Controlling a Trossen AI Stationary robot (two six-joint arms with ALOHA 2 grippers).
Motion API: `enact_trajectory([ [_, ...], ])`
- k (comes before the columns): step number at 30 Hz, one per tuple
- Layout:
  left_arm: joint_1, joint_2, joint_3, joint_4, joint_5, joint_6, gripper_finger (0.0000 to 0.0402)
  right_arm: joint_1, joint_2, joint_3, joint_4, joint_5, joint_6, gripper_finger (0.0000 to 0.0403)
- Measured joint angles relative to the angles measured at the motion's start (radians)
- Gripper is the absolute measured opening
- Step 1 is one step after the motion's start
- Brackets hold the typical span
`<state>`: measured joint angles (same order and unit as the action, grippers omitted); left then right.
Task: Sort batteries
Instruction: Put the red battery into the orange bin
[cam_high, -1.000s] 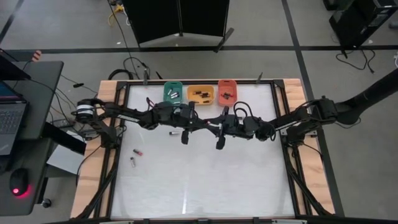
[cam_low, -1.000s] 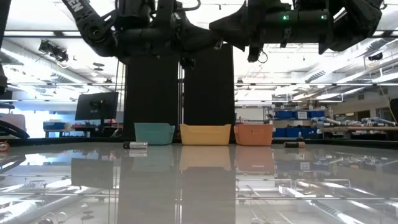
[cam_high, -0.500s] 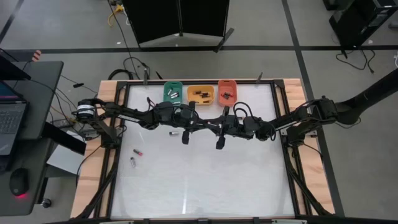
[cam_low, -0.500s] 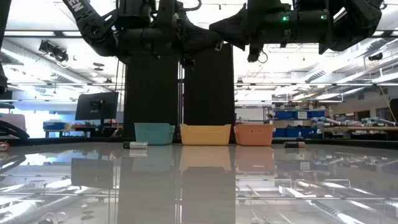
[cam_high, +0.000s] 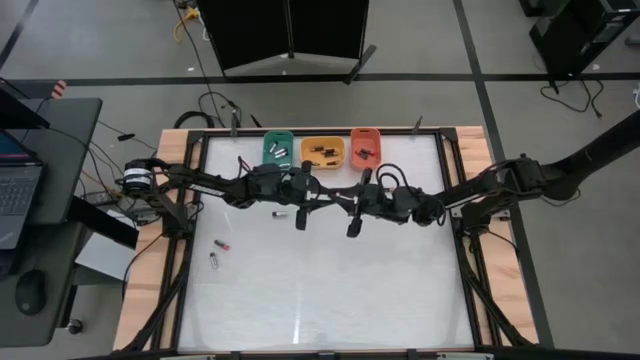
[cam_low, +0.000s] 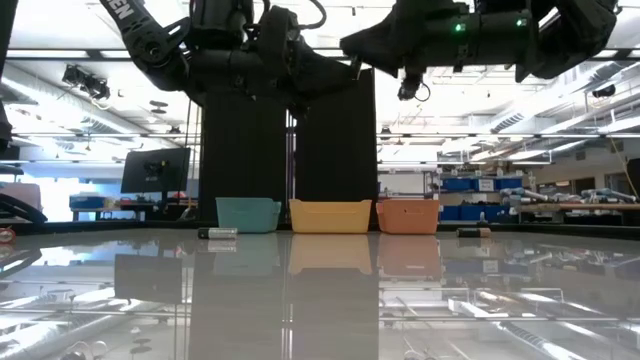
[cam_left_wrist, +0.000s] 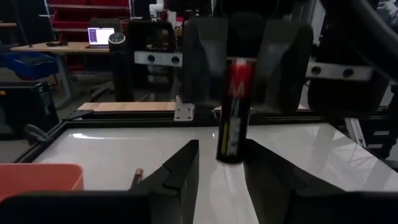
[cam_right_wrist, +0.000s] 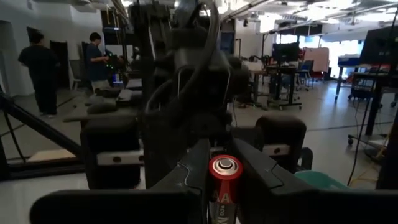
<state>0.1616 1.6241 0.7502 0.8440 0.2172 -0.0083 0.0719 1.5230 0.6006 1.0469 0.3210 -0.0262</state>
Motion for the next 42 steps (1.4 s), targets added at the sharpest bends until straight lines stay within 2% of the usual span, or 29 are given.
enact_trajectory([
  [7, 0.002, 0.000, -0.003, -0.017, -0.033, 0.006, 0.0130, -0.001, -0.078, 0.000, -0.015, -0.001, -0.047, 0.0062],
  [14, 0.001, 0.000, -0.003, -0.080, -0.090, 0.036, 0.0131, -0.053, -0.174, 0.000, -0.160, 0.039, -0.056, 0.0062],
  [19, 0.001, 0.000, -0.003, -0.143, -0.090, 0.043, 0.0131, -0.165, -0.217, 0.000, -0.325, 0.081, -0.011, 0.0062],
  [24, -0.004, 0.000, -0.003, -0.175, -0.098, 0.051, 0.0131, -0.348, -0.216, 0.000, -0.503, 0.079, 0.076, 0.0062],
  [28, -0.005, 0.000, -0.003, -0.178, -0.117, 0.057, 0.0131, -0.525, -0.174, 0.032, -0.703, 0.002, 0.134, 0.0062],
  [32, -0.005, 0.000, -0.003, -0.177, -0.120, 0.057, 0.0131, -0.667, -0.102, 0.152, -0.904, -0.137, 0.100, 0.0062],
  [38, -0.005, 0.000, -0.003, -0.179, -0.123, 0.064, 0.0131, -0.780, 0.090, 0.393, -1.236, -0.297, -0.124, 0.0062],
  [42, -0.005, 0.000, -0.003, -0.179, -0.127, 0.086, 0.0131, -0.798, 0.220, 0.539, -1.392, -0.309, -0.264, 0.0062],
])
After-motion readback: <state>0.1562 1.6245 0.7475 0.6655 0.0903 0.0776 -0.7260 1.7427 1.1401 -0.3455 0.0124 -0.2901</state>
